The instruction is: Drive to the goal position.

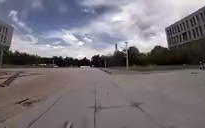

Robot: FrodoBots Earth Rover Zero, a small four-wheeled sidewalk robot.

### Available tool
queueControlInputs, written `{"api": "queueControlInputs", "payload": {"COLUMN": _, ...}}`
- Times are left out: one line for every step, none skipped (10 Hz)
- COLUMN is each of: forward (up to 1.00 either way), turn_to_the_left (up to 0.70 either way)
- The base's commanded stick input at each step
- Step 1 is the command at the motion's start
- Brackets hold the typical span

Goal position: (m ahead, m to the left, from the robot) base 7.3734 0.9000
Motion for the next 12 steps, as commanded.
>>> {"api": "queueControlInputs", "payload": {"forward": 1.00, "turn_to_the_left": 0.00}}
{"api": "queueControlInputs", "payload": {"forward": 1.00, "turn_to_the_left": 0.00}}
{"api": "queueControlInputs", "payload": {"forward": 1.00, "turn_to_the_left": 0.00}}
{"api": "queueControlInputs", "payload": {"forward": 1.00, "turn_to_the_left": 0.00}}
{"api": "queueControlInputs", "payload": {"forward": 1.00, "turn_to_the_left": 0.00}}
{"api": "queueControlInputs", "payload": {"forward": 1.00, "turn_to_the_left": 0.00}}
{"api": "queueControlInputs", "payload": {"forward": 1.00, "turn_to_the_left": 0.00}}
{"api": "queueControlInputs", "payload": {"forward": 1.00, "turn_to_the_left": 0.00}}
{"api": "queueControlInputs", "payload": {"forward": 1.00, "turn_to_the_left": 0.00}}
{"api": "queueControlInputs", "payload": {"forward": 1.00, "turn_to_the_left": 0.00}}
{"api": "queueControlInputs", "payload": {"forward": 1.00, "turn_to_the_left": 0.00}}
{"api": "queueControlInputs", "payload": {"forward": 1.00, "turn_to_the_left": 0.00}}
